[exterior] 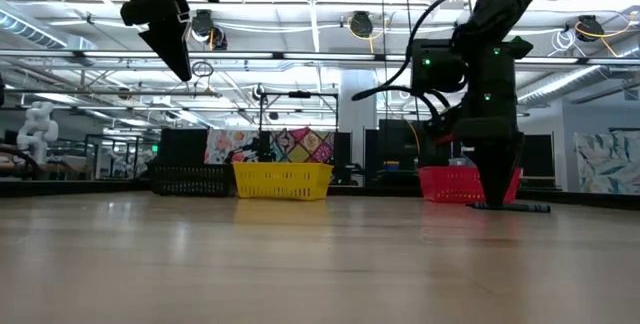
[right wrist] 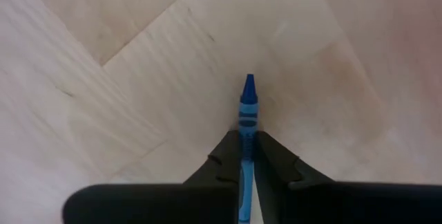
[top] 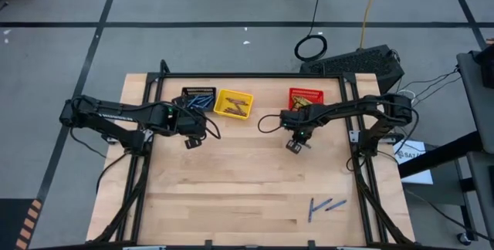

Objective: Sort crayons
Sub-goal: Put the blue crayon into the black bin

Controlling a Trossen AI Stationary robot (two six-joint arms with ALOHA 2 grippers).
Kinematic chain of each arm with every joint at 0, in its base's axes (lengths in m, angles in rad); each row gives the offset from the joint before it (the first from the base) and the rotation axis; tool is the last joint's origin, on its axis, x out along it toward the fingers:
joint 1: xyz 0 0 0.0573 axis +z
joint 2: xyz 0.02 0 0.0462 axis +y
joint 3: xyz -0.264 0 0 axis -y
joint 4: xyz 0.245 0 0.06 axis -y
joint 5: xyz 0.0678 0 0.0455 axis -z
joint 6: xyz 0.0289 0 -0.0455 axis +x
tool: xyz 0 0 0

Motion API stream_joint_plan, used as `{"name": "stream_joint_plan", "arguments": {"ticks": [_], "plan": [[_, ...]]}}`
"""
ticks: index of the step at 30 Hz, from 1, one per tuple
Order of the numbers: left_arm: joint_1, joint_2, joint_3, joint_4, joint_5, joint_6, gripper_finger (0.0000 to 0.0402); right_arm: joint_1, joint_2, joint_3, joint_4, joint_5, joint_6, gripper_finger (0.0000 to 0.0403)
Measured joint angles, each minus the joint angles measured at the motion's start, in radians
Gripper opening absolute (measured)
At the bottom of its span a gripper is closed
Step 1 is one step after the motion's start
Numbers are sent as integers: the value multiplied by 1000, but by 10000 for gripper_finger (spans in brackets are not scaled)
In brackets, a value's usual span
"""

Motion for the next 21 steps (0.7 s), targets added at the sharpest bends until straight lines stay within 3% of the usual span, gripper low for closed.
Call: {"name": "stream_joint_plan", "arguments": {"ticks": [21], "plan": [[0,0,0,0,0,-1,70,1,-218,-11,86,-7,56,0]]}}
